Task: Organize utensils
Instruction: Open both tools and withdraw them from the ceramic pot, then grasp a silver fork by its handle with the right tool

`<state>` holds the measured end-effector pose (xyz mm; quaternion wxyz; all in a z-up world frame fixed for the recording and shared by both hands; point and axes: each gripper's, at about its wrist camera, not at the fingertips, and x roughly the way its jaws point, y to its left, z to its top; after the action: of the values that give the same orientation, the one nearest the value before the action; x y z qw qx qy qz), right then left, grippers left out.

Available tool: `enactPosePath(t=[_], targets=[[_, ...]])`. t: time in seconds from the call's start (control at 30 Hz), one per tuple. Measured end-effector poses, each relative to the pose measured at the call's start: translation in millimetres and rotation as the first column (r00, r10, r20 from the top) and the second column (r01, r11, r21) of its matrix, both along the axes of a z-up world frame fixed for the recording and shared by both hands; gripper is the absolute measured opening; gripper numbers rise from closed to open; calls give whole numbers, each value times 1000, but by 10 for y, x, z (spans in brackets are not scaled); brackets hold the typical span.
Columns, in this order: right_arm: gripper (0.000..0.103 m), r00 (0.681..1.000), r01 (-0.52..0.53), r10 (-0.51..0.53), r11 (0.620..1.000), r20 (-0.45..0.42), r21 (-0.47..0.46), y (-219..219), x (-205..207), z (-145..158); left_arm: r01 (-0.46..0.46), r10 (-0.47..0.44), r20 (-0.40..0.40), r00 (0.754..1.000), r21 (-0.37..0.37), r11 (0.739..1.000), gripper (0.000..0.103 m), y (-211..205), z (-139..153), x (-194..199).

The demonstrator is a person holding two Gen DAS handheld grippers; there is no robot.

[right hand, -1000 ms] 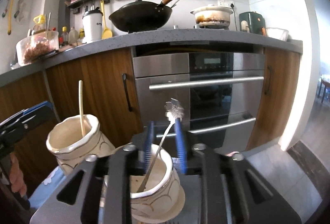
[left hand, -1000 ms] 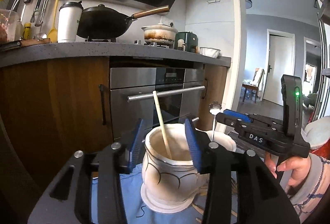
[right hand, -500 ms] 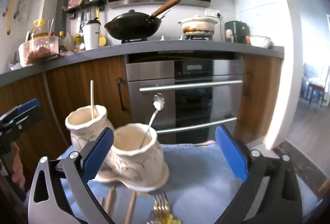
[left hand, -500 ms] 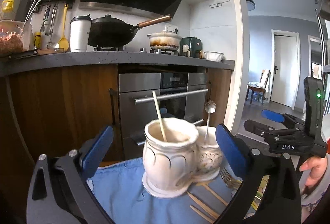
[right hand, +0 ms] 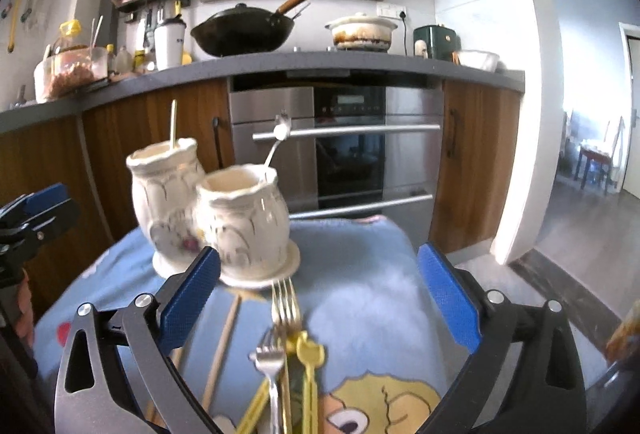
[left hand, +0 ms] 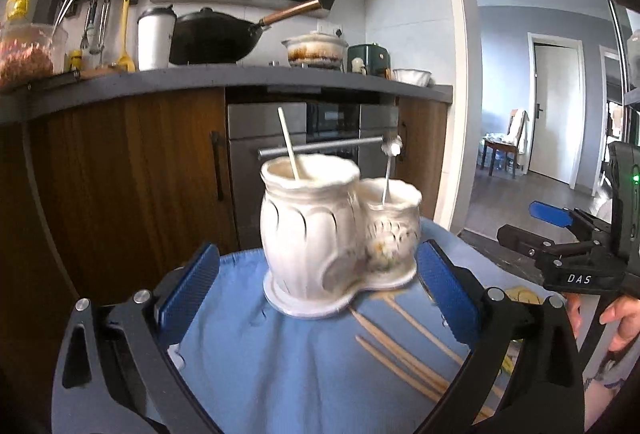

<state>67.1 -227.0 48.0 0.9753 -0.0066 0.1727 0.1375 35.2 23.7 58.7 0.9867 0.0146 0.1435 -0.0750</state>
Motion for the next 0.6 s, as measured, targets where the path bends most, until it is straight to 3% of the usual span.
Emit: enactPosePath(t=[0.37,0.6], targets=[[98,1000,3,-4,1000,-4,-11,-140,-153,-228,3,-5,-100,995,-25,1000,98,14,-341,-35],[98,998,7,-7,1000,-55,-3,-218,-149,-345,-21,20,-167,986,-4,1000,98,-37,-484,7]])
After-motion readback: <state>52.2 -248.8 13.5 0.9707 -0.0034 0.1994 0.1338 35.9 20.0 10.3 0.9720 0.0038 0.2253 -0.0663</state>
